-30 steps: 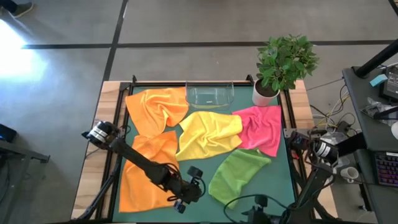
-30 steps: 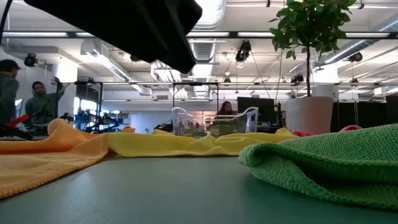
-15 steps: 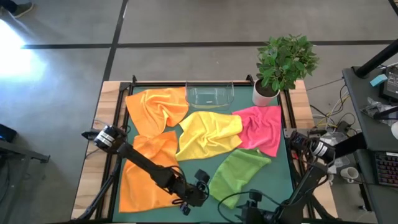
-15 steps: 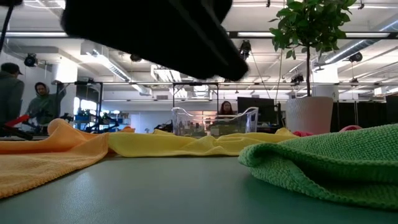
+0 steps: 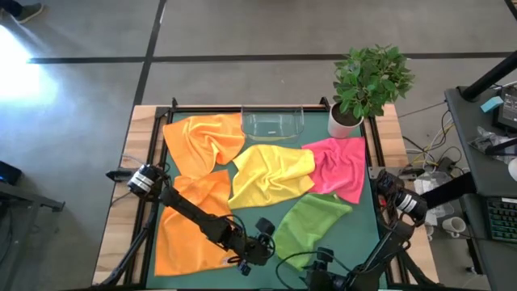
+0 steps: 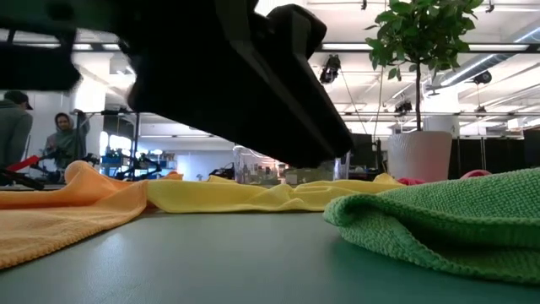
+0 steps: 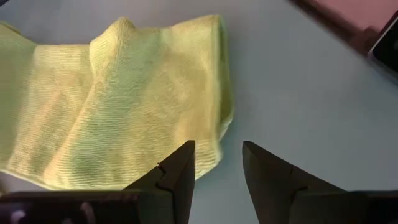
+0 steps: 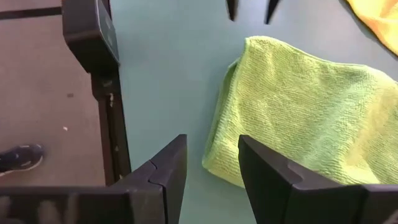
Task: Fold microfiber towels
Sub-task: Fold the green towel
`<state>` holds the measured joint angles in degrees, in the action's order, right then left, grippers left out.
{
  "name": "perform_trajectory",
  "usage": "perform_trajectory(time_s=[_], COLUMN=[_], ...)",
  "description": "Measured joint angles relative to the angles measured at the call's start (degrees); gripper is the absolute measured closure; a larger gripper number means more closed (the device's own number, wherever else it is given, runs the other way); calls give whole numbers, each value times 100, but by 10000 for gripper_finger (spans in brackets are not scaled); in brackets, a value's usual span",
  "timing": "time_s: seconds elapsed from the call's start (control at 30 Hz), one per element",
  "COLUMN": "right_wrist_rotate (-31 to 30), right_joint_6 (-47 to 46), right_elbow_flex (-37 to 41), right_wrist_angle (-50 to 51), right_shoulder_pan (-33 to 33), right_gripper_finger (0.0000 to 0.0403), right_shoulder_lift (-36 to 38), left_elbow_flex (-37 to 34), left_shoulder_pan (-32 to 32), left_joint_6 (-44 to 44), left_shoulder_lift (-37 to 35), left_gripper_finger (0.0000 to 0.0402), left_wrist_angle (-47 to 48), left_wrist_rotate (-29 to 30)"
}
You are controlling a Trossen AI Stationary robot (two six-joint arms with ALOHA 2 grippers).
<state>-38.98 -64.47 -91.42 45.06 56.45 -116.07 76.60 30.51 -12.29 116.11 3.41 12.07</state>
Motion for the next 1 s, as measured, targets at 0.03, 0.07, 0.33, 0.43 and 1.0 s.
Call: perform_trajectory(time_s=[0.03,0.07,0.33,0.43,1.0], right_wrist_rotate=[6,9,83,300,674], right_joint_6=[0,2,-89,-239,-579], right_elbow_flex=[0,0,0,-2,-13], right_wrist_angle=[-54,-87,-106,-110,-114], right_shoulder_pan=[-13,-25,-136,-149,-282], right_gripper_finger=[266,266,266,266,285], right_shoulder_lift=[-27,-55,-306,-396,-644], left_elbow_flex=[0,0,-4,11,-4], left_shoulder_pan=[-18,-45,-172,-180,-302], left_joint_6=[-70,-146,-173,-171,-652], left_shoulder_lift=[0,0,24,118,260], left_gripper_finger=[283,283,283,283,283], left_wrist_angle=[0,-2,-175,-297,-346], left_wrist_rotate=[1,1,-8,-76,-284])
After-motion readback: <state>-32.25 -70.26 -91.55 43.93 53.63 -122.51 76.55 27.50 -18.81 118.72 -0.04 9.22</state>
